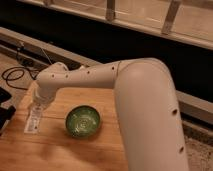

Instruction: Place the bottle in the ceramic bowl

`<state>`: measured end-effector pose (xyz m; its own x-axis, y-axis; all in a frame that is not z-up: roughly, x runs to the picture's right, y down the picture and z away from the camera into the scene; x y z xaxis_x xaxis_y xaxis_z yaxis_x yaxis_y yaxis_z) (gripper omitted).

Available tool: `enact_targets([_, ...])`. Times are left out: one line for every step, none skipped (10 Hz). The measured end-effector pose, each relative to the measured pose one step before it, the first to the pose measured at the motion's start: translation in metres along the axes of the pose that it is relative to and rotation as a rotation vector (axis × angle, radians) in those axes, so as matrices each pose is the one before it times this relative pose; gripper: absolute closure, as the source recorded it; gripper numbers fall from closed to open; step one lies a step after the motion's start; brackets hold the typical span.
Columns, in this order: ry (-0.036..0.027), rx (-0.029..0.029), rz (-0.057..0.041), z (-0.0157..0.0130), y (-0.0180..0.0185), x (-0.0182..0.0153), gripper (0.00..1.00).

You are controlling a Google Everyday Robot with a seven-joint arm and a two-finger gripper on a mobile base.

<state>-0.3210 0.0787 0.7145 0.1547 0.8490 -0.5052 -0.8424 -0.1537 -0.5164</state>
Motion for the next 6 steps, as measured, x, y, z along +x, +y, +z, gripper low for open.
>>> enact_targets([-0.00945,0.03687,0.01174,-0.01098,-0.01182,-0.00104,1.0])
enact_targets([-0.00247,0.0064,0.00273,-0.00226,-0.00249,-0.00062,1.0])
enact_targets([0.0022,-0.00022,-0.00274,0.00117,0.00144,0.00091,1.0])
enact_targets([-0.00002,-0.00063,-0.00041,-0.00009,0.00059,0.0,1.0])
enact_targets([0.00211,-0.00028,0.00638,0.00062,-0.0023,-0.0008,1.0])
enact_targets([0.00688,-0.00319,-0.00147,0.00128,0.00056,-0.00053,1.0])
